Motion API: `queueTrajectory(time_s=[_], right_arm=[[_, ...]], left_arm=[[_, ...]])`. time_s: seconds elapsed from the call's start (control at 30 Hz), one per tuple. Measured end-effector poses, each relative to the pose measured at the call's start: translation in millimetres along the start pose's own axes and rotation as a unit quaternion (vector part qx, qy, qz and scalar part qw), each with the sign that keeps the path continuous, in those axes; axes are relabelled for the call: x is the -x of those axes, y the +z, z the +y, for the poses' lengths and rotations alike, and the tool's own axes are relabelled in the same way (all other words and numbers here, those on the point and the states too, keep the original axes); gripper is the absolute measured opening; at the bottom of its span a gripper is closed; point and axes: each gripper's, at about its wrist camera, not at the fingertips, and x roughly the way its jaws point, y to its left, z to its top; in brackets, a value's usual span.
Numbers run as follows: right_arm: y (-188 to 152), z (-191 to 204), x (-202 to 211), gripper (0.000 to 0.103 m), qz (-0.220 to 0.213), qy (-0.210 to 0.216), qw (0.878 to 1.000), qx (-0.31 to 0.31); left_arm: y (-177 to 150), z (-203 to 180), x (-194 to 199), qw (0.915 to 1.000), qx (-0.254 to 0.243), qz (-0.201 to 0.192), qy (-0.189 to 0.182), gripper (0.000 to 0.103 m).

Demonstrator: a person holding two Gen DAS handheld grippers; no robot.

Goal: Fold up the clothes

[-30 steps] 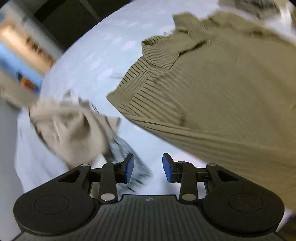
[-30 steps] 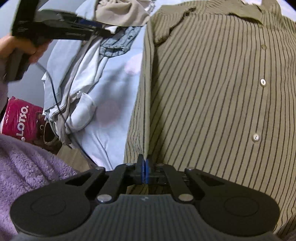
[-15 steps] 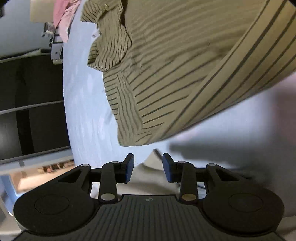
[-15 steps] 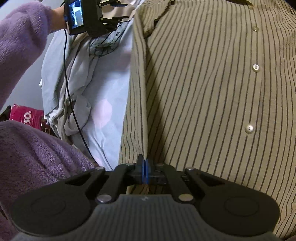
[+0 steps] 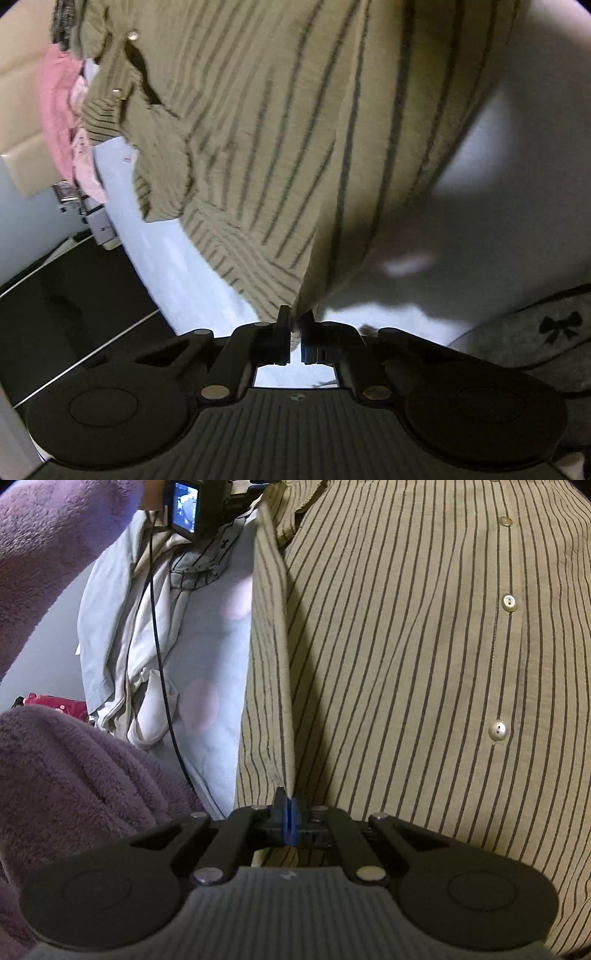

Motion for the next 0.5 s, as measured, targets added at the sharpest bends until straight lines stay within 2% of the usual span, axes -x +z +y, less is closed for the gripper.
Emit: queueTrajectory(time_s=[0.3, 0.5], right_arm=[[-17, 4, 15, 0.002, -0.019, 0.008, 1.000, -0.001], [-33, -3, 25, 0.002, -0.037, 0.016, 0.999, -0.020]], left_arm=[[11, 39, 18, 0.9975, -0.042, -0.009, 0.055, 0.001], [36, 76, 18, 0.9929, -0.086, -0.024, 0.079, 0.001]])
